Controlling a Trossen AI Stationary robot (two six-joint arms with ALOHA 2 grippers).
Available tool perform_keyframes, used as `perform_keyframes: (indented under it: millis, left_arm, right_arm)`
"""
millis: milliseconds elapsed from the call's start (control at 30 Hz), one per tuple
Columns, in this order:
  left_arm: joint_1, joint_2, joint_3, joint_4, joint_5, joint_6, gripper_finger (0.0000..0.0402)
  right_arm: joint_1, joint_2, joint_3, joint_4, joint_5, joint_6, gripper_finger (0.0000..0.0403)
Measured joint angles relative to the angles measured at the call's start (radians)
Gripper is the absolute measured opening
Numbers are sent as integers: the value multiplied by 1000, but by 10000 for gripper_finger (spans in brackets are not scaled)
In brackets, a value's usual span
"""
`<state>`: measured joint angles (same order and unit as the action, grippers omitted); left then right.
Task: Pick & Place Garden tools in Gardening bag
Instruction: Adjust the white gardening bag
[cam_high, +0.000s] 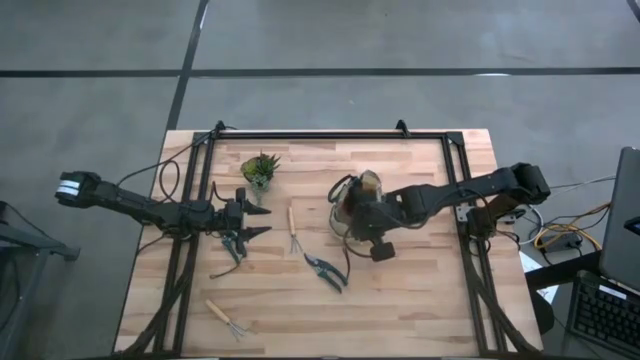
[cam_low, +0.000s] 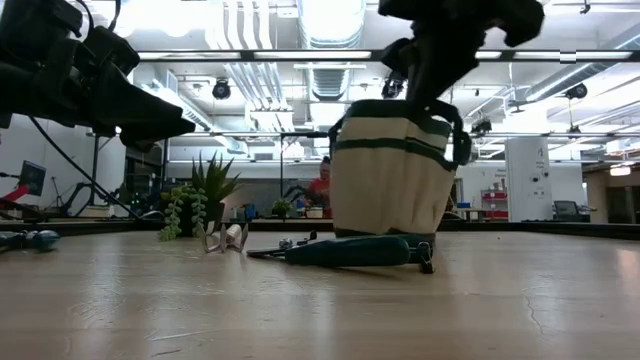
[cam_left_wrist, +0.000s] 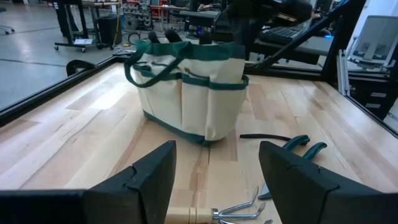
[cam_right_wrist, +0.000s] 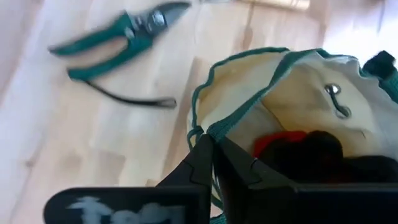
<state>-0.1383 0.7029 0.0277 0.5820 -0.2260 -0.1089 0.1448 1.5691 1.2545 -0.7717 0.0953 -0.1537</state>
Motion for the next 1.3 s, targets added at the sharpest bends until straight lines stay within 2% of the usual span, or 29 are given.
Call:
perform_keyframes:
  millis: [267, 533, 767, 1000, 1300]
  left_arm:
    - [0, 0, 0, 0, 0, 0, 234]
    - [0, 0, 0, 0, 0, 0, 234]
    - [0, 0, 0, 0, 0, 0, 234]
    - [0, 0, 0, 0, 0, 0, 234]
    - [0, 3, 0, -12, 0, 0, 234]
  right_arm:
    - [-89, 6, -1, 74, -2, 57, 9]
    - [-168, 6, -5, 198, -113, 112, 9]
    - [-188, 8, -13, 208, -130, 129, 8]
    - [-187, 118, -7, 284, -150, 218, 8]
    - [-187, 261, 126, 300, -148, 233, 8]
